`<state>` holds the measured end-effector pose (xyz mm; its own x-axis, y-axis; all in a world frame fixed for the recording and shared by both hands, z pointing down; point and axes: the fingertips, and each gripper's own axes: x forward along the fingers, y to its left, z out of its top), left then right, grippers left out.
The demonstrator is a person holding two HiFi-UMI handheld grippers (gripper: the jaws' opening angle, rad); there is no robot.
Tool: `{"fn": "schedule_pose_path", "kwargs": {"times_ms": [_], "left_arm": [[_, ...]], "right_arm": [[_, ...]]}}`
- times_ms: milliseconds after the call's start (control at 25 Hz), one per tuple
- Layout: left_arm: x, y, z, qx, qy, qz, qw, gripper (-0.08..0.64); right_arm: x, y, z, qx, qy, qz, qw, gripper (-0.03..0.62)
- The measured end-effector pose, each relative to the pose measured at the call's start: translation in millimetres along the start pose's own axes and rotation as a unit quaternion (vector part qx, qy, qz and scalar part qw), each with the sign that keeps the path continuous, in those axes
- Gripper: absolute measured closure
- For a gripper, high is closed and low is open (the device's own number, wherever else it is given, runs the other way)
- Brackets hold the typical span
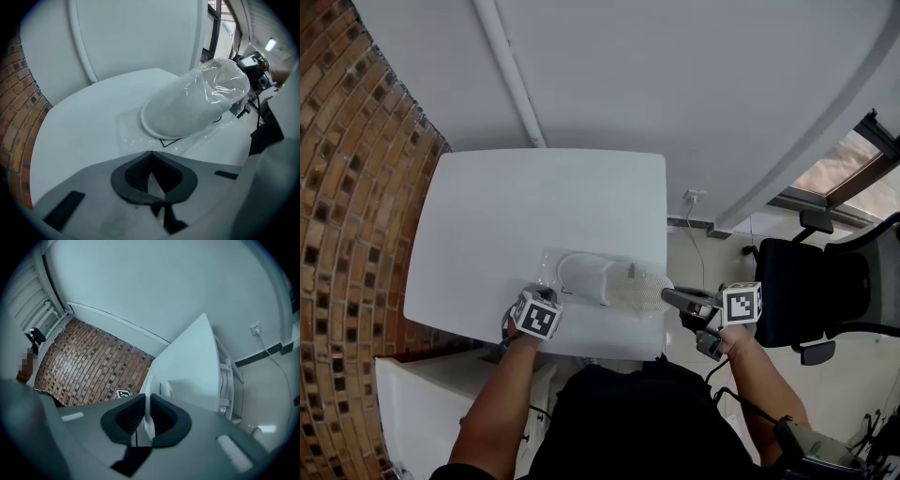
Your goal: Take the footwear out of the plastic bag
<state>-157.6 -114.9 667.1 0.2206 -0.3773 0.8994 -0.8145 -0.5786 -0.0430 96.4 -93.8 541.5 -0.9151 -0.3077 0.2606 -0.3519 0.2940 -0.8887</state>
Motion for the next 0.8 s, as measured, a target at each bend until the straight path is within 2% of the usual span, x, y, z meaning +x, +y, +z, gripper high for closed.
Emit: {"fn": "schedule_pose_path", "kwargs": {"times_ms": [240,440,800], "left_arm": [[-1,5,1,-0.033,-0.005,0.012,0.9994,0.554],[3,-1,-9,-0.11,0.001,-0.014,0.9939,0.552],[1,3,-10,-0.16,0.001,-0.014,0.987,0.554]], "right_arm": [[-38,11,17,0.008,-0.036,0.015,0.999,0.56],[-68,15,24,0.002,-0.06,0.019,0.998,0.56],[-102,16,31,-0.007,-0.094,0.013,0.995,0.56]]}}
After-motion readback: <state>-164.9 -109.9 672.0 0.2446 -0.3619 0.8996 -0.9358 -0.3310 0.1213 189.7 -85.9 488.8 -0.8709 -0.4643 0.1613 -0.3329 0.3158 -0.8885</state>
